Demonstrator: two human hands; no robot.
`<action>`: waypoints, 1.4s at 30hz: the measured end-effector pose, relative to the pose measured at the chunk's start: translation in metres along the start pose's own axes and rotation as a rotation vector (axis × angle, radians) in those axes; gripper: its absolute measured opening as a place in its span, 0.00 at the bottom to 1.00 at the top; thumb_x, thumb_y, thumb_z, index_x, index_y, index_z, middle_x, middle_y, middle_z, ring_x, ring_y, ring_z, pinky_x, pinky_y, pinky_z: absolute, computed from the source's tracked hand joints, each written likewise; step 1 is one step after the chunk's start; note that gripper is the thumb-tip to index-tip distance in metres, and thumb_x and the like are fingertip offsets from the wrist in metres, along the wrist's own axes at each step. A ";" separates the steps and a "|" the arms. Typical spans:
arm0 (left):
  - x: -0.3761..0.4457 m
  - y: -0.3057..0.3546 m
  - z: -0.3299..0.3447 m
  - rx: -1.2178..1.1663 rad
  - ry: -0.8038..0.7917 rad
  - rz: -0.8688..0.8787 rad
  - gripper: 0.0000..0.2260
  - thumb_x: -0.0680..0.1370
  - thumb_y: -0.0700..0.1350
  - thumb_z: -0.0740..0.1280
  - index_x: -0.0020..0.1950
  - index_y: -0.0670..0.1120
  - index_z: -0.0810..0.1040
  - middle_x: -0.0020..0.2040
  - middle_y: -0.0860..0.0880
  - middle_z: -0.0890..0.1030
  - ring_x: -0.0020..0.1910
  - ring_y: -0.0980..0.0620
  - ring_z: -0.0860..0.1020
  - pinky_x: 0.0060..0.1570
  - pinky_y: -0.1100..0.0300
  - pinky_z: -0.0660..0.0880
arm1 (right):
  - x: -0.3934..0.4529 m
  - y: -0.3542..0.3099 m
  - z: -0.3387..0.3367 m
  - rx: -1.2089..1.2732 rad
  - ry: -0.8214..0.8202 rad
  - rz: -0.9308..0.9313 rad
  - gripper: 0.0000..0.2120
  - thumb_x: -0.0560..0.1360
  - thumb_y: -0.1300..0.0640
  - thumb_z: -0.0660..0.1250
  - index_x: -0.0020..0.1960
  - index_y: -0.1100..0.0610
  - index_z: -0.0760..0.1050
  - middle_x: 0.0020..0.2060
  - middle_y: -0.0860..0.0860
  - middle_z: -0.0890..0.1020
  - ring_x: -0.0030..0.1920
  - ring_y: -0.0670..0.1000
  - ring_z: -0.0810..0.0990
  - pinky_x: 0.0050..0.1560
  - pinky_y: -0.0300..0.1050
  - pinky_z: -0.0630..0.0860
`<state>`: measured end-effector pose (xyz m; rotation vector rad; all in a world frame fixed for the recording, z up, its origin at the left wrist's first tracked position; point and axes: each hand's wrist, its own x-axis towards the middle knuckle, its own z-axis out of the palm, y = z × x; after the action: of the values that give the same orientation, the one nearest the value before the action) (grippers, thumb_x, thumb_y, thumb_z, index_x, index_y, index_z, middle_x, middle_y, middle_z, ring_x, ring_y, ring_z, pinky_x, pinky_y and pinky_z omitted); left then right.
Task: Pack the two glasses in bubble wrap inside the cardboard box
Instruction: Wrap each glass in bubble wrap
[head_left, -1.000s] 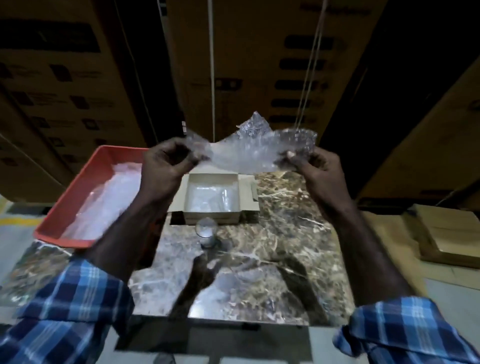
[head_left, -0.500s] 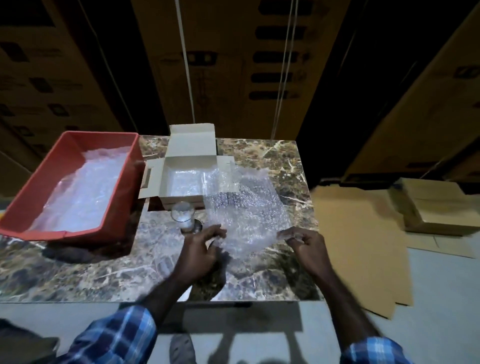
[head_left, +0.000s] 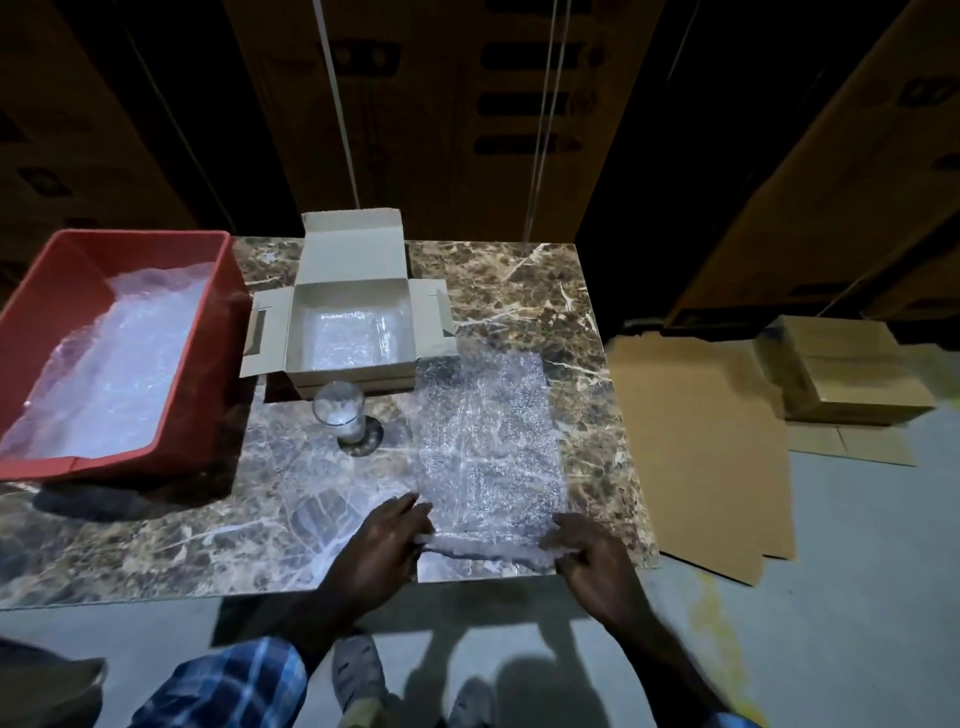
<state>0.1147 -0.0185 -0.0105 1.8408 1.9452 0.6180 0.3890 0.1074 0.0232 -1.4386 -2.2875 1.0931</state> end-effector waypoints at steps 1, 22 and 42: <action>0.000 0.001 -0.004 0.024 0.013 0.022 0.19 0.70 0.35 0.68 0.60 0.41 0.80 0.55 0.44 0.82 0.60 0.45 0.76 0.58 0.59 0.70 | 0.000 0.002 0.000 -0.030 -0.005 -0.041 0.22 0.62 0.74 0.60 0.44 0.55 0.86 0.50 0.47 0.84 0.55 0.37 0.75 0.58 0.21 0.63; 0.102 0.007 0.032 0.270 -0.060 -0.090 0.29 0.85 0.57 0.51 0.81 0.43 0.54 0.81 0.40 0.53 0.81 0.42 0.49 0.76 0.51 0.33 | 0.098 0.004 0.026 -0.506 -0.155 -0.139 0.31 0.85 0.42 0.46 0.82 0.52 0.42 0.80 0.53 0.39 0.80 0.53 0.39 0.79 0.50 0.39; 0.203 -0.011 0.021 0.299 -0.071 -0.200 0.28 0.85 0.56 0.48 0.82 0.44 0.49 0.82 0.40 0.48 0.74 0.39 0.63 0.70 0.42 0.59 | 0.201 -0.018 0.027 -0.553 -0.137 -0.138 0.29 0.85 0.46 0.47 0.82 0.53 0.42 0.81 0.56 0.40 0.80 0.55 0.39 0.78 0.53 0.37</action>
<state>0.1048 0.1852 -0.0305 1.7720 2.2342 0.2049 0.2631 0.2612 -0.0209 -1.3719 -2.8911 0.5511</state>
